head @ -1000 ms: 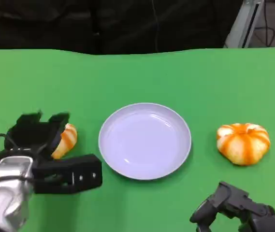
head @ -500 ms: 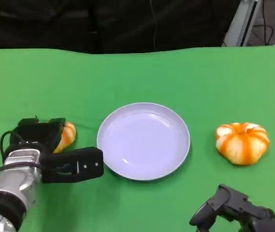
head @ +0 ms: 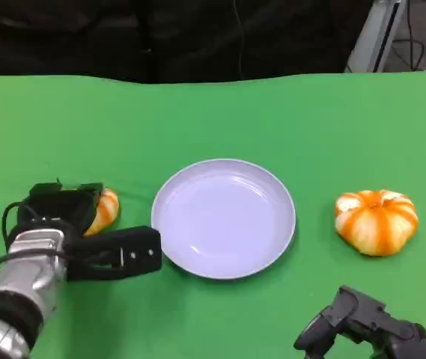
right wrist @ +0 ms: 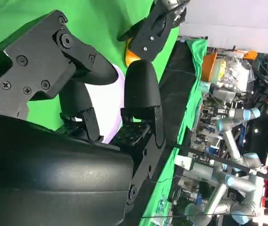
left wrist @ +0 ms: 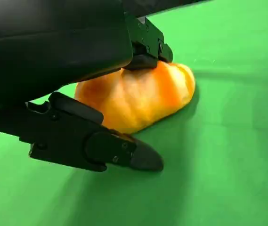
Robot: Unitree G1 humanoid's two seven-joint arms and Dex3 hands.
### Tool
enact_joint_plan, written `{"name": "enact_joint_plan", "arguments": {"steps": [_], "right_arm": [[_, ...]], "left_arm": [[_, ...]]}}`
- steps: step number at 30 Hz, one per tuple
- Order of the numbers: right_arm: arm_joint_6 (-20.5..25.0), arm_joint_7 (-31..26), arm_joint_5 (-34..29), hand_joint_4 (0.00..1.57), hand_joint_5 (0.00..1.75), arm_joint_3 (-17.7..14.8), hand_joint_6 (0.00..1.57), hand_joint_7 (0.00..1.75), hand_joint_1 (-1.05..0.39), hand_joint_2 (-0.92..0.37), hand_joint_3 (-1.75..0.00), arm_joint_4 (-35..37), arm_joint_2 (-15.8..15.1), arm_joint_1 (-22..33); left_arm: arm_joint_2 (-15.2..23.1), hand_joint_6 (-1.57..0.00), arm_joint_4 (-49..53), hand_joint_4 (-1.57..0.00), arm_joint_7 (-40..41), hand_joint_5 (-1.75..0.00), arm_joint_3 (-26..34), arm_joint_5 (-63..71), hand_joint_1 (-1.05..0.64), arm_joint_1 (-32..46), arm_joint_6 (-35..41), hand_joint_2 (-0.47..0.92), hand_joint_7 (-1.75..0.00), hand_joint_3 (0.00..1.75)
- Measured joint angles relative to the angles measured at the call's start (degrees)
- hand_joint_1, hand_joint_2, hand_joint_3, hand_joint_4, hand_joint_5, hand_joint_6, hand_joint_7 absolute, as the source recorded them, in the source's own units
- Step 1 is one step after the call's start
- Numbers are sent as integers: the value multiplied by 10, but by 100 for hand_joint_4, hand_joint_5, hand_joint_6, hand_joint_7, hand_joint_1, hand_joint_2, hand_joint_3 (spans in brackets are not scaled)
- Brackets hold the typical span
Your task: Grasp the bread from the table and place it into the plate.
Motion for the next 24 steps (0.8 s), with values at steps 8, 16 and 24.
{"name": "enact_joint_plan", "arguments": {"steps": [8,16,24], "right_arm": [[-7,-3,-4,70,159,0,77,130,-13,-37,-125,-5,0,7],[-7,-3,-4,70,158,1,77,130,-13,-36,-126,-5,0,6],[-7,-3,-4,70,158,1,77,130,-13,-35,-127,-5,0,6]], "left_arm": [[-10,-31,60,-26,-3,-20,-11,-11,-46,-30,-16,92,-3,10],[-1,-43,63,-43,-6,-14,-5,-37,-41,-31,-48,92,-2,17],[-1,-43,63,-44,-7,-12,-6,-43,-41,-31,-48,92,-2,17]]}}
